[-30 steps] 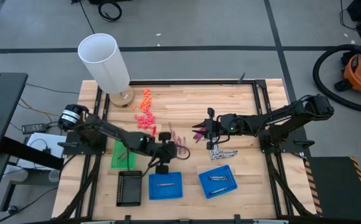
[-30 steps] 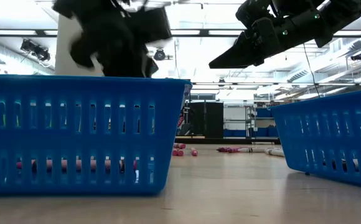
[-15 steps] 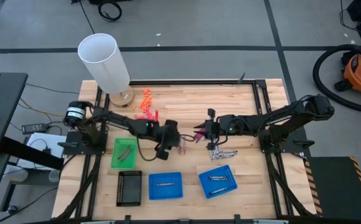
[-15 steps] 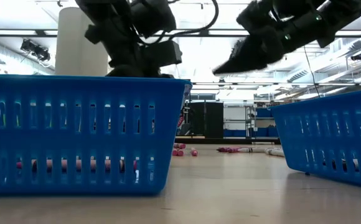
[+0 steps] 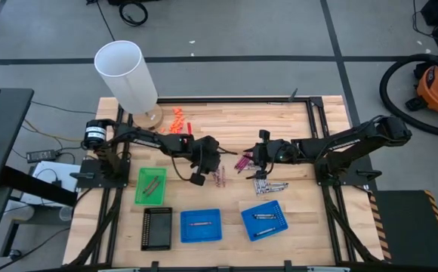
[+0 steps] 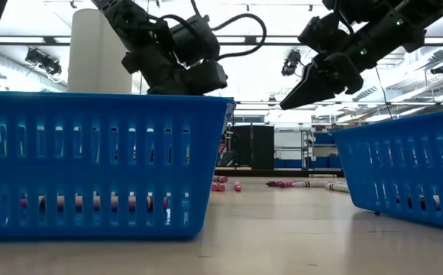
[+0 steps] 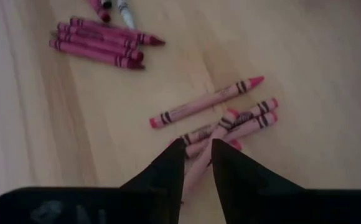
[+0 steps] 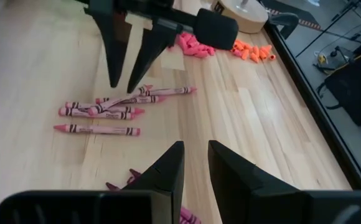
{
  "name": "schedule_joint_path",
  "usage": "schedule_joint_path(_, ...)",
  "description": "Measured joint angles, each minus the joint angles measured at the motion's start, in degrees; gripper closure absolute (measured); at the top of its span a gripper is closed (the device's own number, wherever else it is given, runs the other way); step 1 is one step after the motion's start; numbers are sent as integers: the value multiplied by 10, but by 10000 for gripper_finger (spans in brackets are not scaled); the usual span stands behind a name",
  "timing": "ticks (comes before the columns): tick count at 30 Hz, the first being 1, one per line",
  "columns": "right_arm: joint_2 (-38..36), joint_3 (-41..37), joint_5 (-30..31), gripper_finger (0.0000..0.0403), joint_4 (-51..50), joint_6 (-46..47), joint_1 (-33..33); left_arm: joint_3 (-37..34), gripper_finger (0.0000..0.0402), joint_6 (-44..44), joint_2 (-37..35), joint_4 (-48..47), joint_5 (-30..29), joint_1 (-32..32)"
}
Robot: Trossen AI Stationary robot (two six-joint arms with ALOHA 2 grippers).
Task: Sort crayons
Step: Put the pink crayon into the left blue basket
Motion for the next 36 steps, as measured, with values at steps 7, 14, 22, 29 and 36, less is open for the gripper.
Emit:
schedule_joint_path(7,0,0,-1,320,5,2,0,0,309,17,17,-1,24,4)
schedule_joint_path(14,0,0,-3,320,8,4,0,0,269,24,30,14,20,0)
schedule_joint_path(22,0,0,-5,320,14,4,0,0,260,36,54,11,5,2)
schedule_joint_path(29,0,0,-5,320,22,1,0,1,331,48,58,2,7,1)
schedule_joint_path(36,0,0,-5,320,23,0,0,2,380,24,57,-4,6,-3)
